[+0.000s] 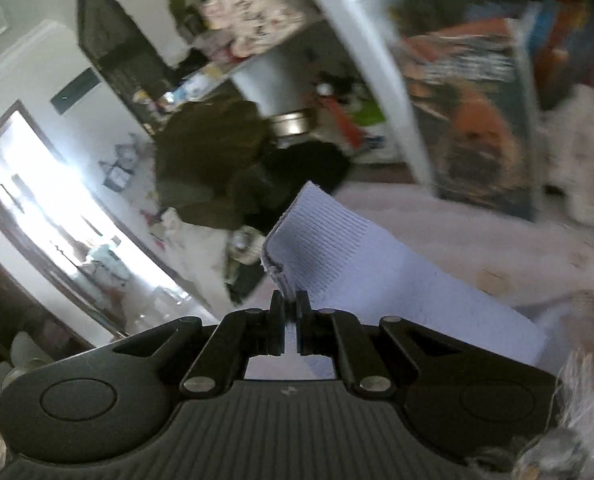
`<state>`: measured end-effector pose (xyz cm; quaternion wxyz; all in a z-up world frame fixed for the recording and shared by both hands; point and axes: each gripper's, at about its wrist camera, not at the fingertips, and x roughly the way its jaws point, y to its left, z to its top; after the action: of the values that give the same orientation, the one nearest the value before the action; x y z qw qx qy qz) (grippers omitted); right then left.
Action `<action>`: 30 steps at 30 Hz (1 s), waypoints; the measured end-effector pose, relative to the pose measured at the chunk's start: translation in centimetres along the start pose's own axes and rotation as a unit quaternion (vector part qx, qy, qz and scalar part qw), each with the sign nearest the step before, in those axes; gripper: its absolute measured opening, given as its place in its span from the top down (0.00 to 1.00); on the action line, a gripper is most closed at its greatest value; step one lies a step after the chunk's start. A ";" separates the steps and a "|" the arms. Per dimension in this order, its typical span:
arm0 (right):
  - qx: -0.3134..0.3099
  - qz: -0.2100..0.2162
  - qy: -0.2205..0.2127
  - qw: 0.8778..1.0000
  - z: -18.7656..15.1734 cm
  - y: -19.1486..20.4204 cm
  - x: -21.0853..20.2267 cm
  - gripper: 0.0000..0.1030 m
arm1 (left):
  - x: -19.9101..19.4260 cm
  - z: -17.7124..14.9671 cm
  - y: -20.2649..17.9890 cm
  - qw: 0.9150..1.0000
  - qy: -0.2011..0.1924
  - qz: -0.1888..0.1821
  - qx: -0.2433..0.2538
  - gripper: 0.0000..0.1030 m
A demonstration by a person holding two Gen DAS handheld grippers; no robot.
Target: Fold clothes
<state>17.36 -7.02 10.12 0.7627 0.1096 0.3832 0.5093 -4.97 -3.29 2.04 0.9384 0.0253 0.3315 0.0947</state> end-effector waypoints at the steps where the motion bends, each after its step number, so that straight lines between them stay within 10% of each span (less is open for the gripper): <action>1: -0.001 0.005 -0.003 1.000 0.4 0.7 0.9 0.95 | -0.3 -0.2 0.7 1.000 0.002 0.005 -0.007 0.58; 12: -0.011 0.009 -0.014 1.000 2.6 5.1 7.9 0.91 | -1.4 -1.5 5.3 0.999 0.013 0.023 -0.031 0.58; 15: -0.019 0.004 -0.011 1.000 2.3 5.5 8.4 0.51 | -0.9 -1.2 5.4 1.000 0.011 0.012 -0.024 0.58; 19: -0.037 -0.011 -0.008 0.999 1.7 5.4 7.5 0.48 | 0.0 -0.8 5.0 1.000 0.006 -0.008 -0.021 0.58; 30: -0.041 -0.269 0.020 0.962 -11.5 -5.7 -9.6 0.46 | 3.7 1.1 3.2 0.996 0.012 -0.076 -0.046 0.50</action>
<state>11.49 -20.40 3.66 0.8676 -0.0391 0.3926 0.3028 -1.98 0.64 0.92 0.9389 -0.0438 0.3391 0.0387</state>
